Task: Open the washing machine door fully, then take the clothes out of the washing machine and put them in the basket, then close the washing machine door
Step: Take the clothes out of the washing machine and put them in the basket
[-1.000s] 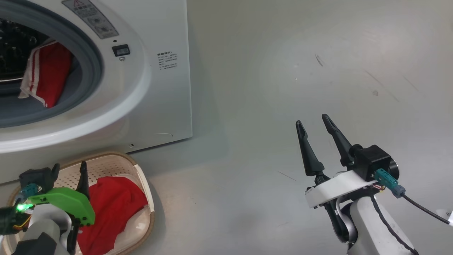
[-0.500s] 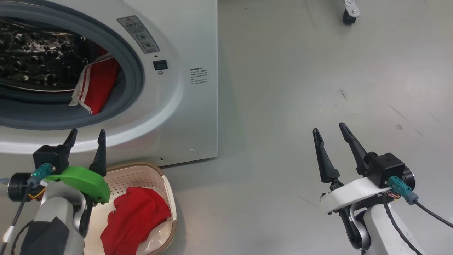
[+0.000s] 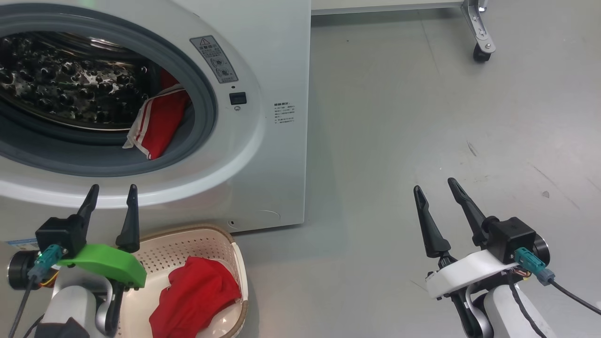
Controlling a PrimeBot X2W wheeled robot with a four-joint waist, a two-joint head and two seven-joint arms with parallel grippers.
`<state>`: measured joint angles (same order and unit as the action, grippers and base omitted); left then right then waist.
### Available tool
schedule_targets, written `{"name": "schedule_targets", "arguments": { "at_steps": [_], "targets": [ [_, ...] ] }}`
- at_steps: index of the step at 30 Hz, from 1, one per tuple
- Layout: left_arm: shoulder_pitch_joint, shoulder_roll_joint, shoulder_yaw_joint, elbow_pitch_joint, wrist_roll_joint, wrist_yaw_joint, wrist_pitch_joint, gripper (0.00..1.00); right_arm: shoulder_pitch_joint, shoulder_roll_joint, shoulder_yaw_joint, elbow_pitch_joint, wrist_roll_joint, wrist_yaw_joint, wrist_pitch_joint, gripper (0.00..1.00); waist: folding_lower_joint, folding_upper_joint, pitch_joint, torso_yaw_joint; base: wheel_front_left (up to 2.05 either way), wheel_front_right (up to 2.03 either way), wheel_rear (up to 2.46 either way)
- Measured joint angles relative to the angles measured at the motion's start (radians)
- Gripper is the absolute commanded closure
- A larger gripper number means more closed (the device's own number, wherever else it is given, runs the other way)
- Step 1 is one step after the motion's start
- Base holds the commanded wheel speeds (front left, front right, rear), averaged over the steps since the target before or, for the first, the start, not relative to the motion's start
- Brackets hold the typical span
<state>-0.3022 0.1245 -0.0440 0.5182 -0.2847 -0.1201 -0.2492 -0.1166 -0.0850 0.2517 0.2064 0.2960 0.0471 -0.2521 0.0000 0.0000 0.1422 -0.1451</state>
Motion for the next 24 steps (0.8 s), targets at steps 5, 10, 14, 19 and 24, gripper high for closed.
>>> {"name": "schedule_targets", "arguments": {
  "at_steps": [5,10,14,19,24],
  "targets": [
    [0.022,-0.003,0.019,-0.051,0.000,0.000,0.000,0.00,0.006,-0.001,-0.001,-0.005,-0.001,0.004,0.000,0.00,0.0000,0.0000,-0.006,0.002,0.00,0.00,0.00],
    [0.056,-0.014,0.039,-0.087,0.000,0.001,0.000,0.00,0.013,-0.001,-0.004,-0.009,-0.004,0.005,0.000,0.00,0.0000,0.0000,-0.011,0.002,0.00,0.00,0.00],
    [0.078,-0.020,0.047,-0.110,0.000,0.001,0.000,0.00,0.021,0.001,-0.004,-0.012,-0.004,0.010,0.000,0.00,0.0000,0.0000,-0.015,0.000,0.00,0.00,0.00],
    [0.110,-0.025,0.049,-0.117,0.005,0.001,0.000,0.00,0.024,0.005,-0.004,-0.013,-0.004,0.013,0.000,0.00,0.0000,0.0000,-0.021,-0.004,0.00,0.00,0.00],
    [0.145,-0.038,0.052,-0.120,0.013,0.006,0.000,0.00,0.035,0.006,-0.003,-0.012,-0.004,0.015,0.000,0.00,0.0000,0.0000,-0.033,-0.010,0.00,0.00,0.00]
  ]
}}
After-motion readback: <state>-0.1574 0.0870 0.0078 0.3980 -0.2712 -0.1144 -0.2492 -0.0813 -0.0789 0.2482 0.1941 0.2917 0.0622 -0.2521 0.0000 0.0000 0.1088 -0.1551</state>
